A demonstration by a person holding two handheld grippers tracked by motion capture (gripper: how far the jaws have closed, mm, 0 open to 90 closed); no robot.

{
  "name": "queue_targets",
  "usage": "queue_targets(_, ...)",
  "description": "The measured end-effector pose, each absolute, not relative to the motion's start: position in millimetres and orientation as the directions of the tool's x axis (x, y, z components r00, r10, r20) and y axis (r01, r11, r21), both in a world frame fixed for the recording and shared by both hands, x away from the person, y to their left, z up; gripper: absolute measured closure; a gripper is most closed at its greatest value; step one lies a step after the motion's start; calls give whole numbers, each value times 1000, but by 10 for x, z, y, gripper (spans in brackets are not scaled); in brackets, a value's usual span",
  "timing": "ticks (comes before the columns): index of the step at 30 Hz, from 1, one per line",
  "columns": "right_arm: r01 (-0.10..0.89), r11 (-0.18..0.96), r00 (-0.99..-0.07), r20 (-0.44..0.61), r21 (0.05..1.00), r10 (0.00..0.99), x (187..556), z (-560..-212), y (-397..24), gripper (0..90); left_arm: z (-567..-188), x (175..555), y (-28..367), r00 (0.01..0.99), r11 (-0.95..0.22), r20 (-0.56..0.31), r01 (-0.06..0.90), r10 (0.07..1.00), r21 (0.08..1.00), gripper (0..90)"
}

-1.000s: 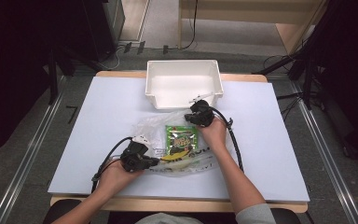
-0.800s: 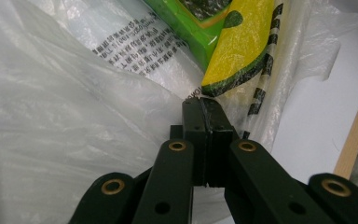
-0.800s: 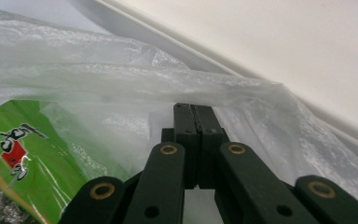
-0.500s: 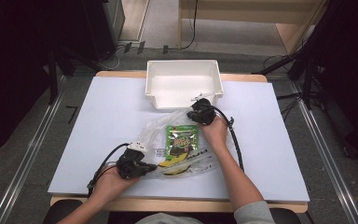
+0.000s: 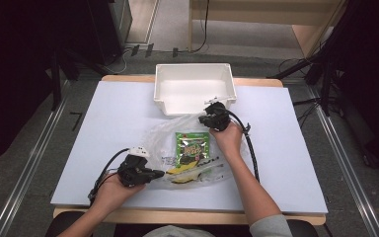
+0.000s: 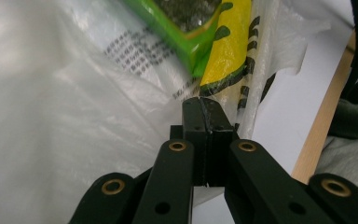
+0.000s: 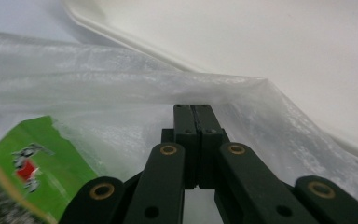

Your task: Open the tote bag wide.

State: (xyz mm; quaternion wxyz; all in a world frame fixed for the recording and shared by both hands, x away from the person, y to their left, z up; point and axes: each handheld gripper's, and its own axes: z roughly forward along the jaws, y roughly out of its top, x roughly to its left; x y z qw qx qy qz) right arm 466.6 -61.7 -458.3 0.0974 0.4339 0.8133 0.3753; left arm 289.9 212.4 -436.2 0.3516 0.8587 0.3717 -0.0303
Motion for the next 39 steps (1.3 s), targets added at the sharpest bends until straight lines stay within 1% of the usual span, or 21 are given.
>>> queue_targets(5,596,371,-645,149,712,750,4532,-4427,-627,900,-4155,2976,2086,734,-463,-307,639,606,614,900)
queue_targets(8,592,358,-653,169,722,738,4462,-4329,-673,900,-4036,3026,2079,736,-454,-311,635,602,625,899)
queue_targets(13,572,376,-683,170,729,710,4326,-4186,-716,900,-3901,3133,2030,751,-470,-276,610,600,637,899)
queue_targets(18,555,384,-703,171,738,690,4197,-4099,-771,900,-3782,3355,1942,751,-470,-277,610,599,638,899)
queue_targets(21,550,386,-715,180,741,675,4091,-4071,-808,900,-3665,3497,1877,766,-488,-249,587,592,647,900)
queue_targets(24,541,404,-729,171,738,663,3982,-4066,-828,900,-3596,3702,1856,764,-472,-264,590,589,655,900)
queue_targets(28,538,406,-736,175,739,654,3874,-4094,-869,900,-3561,3948,1834,752,-459,-261,597,605,658,900)
queue_targets(33,544,413,-742,190,730,643,3768,-4155,-909,900,-3559,4204,1794,755,-488,-209,583,622,650,900)
queue_targets(34,549,416,-744,196,725,639,3743,-4170,-908,900,-3585,4263,1804,748,-484,-210,589,630,647,900)
queue_targets(35,547,419,-745,194,725,638,3719,-4191,-906,900,-3630,4321,1818,741,-468,-229,599,631,650,900)
queue_targets(37,551,424,-748,200,718,633,3681,-4237,-903,900,-3738,4414,1840,722,-461,-250,629,645,625,900)
queue_targets(39,553,426,-752,208,716,625,3647,-4280,-899,900,-3854,4440,1853,707,-444,-260,643,657,624,900)
